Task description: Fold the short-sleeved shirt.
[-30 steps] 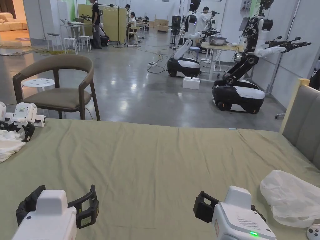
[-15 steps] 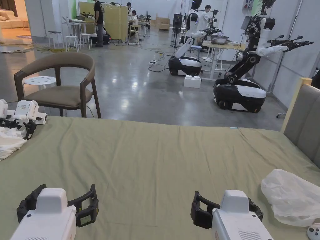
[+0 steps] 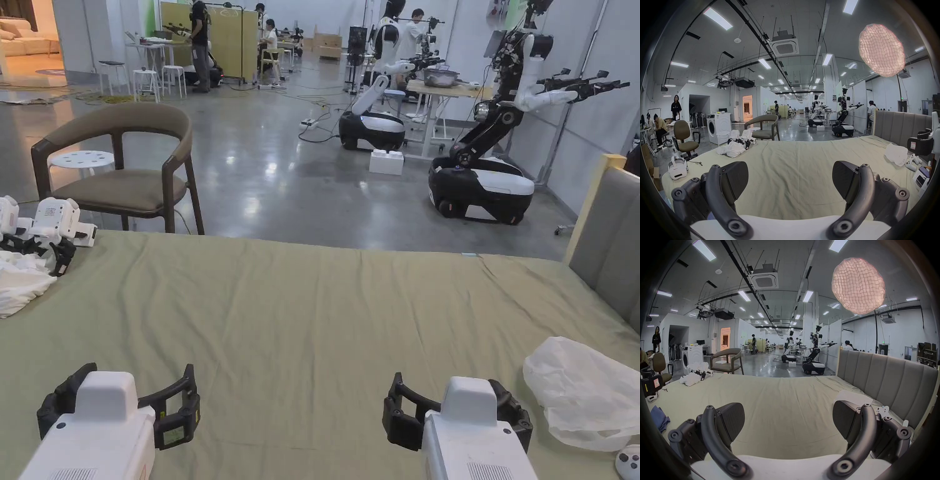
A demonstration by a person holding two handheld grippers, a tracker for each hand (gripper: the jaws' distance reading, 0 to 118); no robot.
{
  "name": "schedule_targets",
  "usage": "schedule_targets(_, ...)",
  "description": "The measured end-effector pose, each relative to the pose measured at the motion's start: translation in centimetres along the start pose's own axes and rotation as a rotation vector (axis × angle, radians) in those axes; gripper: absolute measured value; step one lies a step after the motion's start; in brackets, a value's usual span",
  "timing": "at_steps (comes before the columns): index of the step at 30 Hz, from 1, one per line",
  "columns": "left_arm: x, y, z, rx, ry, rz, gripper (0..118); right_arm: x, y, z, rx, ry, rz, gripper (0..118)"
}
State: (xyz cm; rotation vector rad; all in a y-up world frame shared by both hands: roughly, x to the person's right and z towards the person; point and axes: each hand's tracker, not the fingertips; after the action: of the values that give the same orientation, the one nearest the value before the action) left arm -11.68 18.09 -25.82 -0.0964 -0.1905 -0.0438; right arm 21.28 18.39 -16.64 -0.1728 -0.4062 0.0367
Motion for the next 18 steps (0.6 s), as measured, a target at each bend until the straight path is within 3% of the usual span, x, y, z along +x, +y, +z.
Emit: schedule_targets(18,-0.49,0.11,-0.14,0.01,-0.01,-0.003,106,0.54,-0.44,-0.29,-0.028,-0.007,-0.005,112)
